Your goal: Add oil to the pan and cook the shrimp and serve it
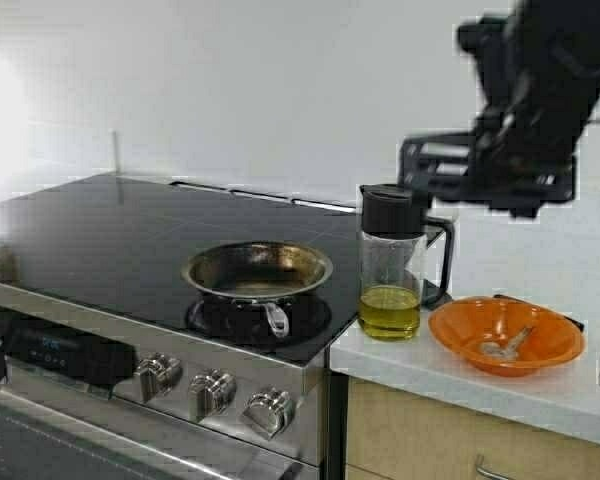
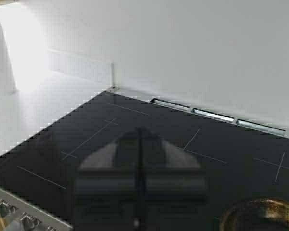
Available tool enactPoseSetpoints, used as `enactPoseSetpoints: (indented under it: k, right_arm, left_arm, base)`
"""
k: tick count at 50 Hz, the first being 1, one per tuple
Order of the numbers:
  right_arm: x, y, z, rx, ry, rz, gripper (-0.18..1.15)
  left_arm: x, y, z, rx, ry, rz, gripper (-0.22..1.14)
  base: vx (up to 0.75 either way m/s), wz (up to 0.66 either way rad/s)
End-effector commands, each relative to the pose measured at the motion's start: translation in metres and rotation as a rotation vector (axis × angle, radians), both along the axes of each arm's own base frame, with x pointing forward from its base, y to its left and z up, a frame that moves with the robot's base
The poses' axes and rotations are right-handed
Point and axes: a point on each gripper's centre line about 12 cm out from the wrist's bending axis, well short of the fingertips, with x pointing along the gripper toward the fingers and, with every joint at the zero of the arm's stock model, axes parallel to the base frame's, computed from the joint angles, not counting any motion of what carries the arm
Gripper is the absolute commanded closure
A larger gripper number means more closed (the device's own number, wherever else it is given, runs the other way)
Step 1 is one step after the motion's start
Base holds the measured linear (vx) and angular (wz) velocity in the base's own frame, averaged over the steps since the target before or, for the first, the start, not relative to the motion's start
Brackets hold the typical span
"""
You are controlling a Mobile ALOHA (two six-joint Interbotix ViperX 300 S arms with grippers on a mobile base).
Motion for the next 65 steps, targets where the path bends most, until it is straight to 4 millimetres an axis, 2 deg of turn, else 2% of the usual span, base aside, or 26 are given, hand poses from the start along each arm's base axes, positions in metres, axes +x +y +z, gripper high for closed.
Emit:
enactPoseSetpoints:
  k: [1,13,30,38,50,65]
  right_arm:
    - [0.003,0.001,-0.011,-0.009,0.008,-0.046,-0.03]
    - [0.004,0.000,-0.038,-0.034,0.039,-0.079,-0.03]
    - [0.018,0.005,-0.062,-0.077,0.030,-0.104,-0.03]
    - [0.031,-0.003,-0.069,-0.079,0.032,-0.146,-0.03]
    - [0.056,0.001,-0.072,-0.062,0.022,-0.109,-0.03]
    - [0.075,-0.006,-0.087,-0.058,0.060,-0.130,-0.03]
  left_arm:
    - [0.001,0.000,0.004,-0.002,-0.012,0.001,0.89]
    - [0.001,0.000,0.004,-0.005,-0.012,0.001,0.89]
    - [0.001,0.000,0.003,-0.009,-0.009,0.001,0.89]
    - [0.001,0.000,0.003,-0.011,-0.011,0.001,0.89]
    - [-0.001,0.000,0.002,-0.011,-0.011,0.001,0.89]
    - [0.000,0.000,0.004,-0.011,-0.015,0.001,0.89]
  base:
    - [0.00,0.00]
    - [0.00,0.00]
    - [0.00,0.00]
    - [0.00,0.00]
    - [0.00,0.00]
    - [0.00,0.00]
